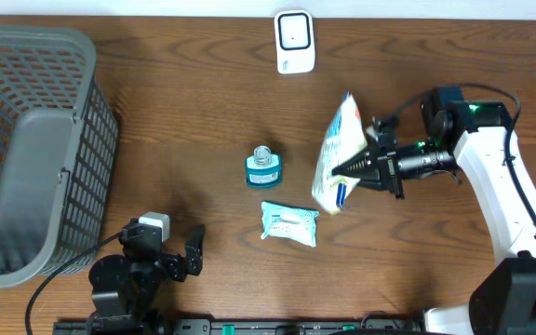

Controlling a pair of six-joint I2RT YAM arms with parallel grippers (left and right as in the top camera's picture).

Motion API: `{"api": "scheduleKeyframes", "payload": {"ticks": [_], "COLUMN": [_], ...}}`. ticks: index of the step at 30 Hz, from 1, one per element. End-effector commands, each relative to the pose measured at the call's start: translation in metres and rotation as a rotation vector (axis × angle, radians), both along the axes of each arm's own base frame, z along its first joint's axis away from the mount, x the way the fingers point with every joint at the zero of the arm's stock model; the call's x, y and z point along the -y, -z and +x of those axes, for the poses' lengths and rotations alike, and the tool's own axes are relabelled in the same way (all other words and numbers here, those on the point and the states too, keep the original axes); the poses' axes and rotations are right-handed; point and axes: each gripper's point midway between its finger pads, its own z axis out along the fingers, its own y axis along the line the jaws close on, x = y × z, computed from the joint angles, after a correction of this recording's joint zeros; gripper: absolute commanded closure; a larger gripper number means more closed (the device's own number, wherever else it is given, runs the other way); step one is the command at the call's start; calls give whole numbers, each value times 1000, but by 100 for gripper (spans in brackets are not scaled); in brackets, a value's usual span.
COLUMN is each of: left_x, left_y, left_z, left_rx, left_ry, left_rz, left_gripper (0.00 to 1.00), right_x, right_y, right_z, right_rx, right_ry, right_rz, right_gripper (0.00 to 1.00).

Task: Scan the item barcode
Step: 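Lift the yellow snack bag and carry it up to the scanner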

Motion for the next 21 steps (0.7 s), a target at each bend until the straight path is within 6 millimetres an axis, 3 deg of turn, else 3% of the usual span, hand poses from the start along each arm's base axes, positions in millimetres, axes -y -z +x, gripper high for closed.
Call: {"api": "scheduleKeyframes", "payload": {"ticks": [1, 3, 13, 21], "left_x": [0, 0, 0, 0], "left_y": [-3, -3, -3, -3], "left_z": [0, 0, 0, 0], "left_rx": [15, 15, 15, 15], "left_ry": [8, 8, 7, 8], "left_rz": [13, 13, 14, 13], "left_gripper": [2, 2, 2, 2], "right_x": [-4, -5, -4, 35], "right_y": [-25, -37, -63, -96], "right_z": [-6, -13, -3, -8], "right_rx": [-225, -327, -232, -24], "right_ry": [70, 88, 123, 264], "right_rz": [96, 140, 290, 308], "right_gripper": [99, 99, 99, 99]}}
